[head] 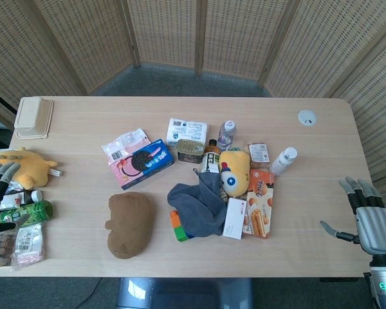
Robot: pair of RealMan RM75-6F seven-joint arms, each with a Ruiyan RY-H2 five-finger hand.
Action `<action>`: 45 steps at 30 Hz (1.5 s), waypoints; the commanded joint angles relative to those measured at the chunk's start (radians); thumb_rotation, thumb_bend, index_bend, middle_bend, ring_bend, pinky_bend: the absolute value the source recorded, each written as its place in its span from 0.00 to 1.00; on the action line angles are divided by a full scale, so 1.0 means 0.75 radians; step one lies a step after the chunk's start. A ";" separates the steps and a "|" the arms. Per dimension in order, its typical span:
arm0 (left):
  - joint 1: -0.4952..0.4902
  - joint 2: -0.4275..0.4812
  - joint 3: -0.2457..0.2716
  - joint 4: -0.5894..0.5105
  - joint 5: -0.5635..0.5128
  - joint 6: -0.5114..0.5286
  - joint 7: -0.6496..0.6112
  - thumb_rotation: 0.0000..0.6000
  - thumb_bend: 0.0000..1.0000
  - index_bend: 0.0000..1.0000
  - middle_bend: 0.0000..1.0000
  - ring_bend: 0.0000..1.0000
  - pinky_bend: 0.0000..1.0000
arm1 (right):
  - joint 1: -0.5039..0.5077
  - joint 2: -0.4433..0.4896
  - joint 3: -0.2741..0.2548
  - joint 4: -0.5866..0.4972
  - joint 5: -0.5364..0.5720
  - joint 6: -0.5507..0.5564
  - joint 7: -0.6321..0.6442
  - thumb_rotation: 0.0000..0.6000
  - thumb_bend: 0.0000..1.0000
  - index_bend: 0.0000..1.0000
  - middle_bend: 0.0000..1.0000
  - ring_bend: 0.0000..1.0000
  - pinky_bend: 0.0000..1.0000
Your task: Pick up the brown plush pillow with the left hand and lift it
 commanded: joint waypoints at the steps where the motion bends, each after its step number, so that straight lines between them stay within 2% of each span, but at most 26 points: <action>1: -0.008 -0.009 -0.002 0.010 -0.001 -0.012 0.006 1.00 0.10 0.00 0.00 0.00 0.00 | 0.004 0.002 0.001 -0.005 0.007 -0.008 -0.005 0.57 0.20 0.00 0.00 0.00 0.00; 12: -0.071 -0.016 -0.008 0.022 0.040 -0.087 0.019 1.00 0.10 0.00 0.00 0.00 0.00 | 0.000 -0.002 0.005 -0.010 0.021 -0.003 0.008 0.57 0.20 0.00 0.00 0.00 0.00; 18: -0.177 0.035 0.060 0.089 0.202 -0.285 -0.039 1.00 0.10 0.00 0.00 0.00 0.00 | -0.009 0.011 0.007 -0.022 0.026 0.010 0.001 0.57 0.20 0.00 0.00 0.00 0.00; 24: -0.270 0.031 0.112 0.139 0.298 -0.455 0.011 1.00 0.09 0.00 0.00 0.00 0.00 | -0.016 0.037 0.011 -0.049 0.028 0.024 -0.010 0.57 0.20 0.00 0.00 0.00 0.00; 30: -0.342 -0.084 0.109 0.187 0.331 -0.533 0.103 1.00 0.06 0.00 0.00 0.00 0.00 | -0.029 0.048 0.012 -0.066 0.029 0.046 -0.019 0.57 0.20 0.00 0.00 0.00 0.00; 37: -0.437 -0.265 0.069 0.270 0.354 -0.588 0.240 1.00 0.06 0.00 0.00 0.00 0.00 | -0.059 0.080 0.016 -0.072 0.048 0.079 -0.008 0.57 0.20 0.00 0.00 0.00 0.00; 45: -0.581 -0.424 0.033 0.370 0.345 -0.718 0.304 1.00 0.02 0.00 0.00 0.00 0.00 | -0.105 0.119 0.023 -0.056 0.080 0.126 0.034 0.57 0.20 0.00 0.00 0.00 0.00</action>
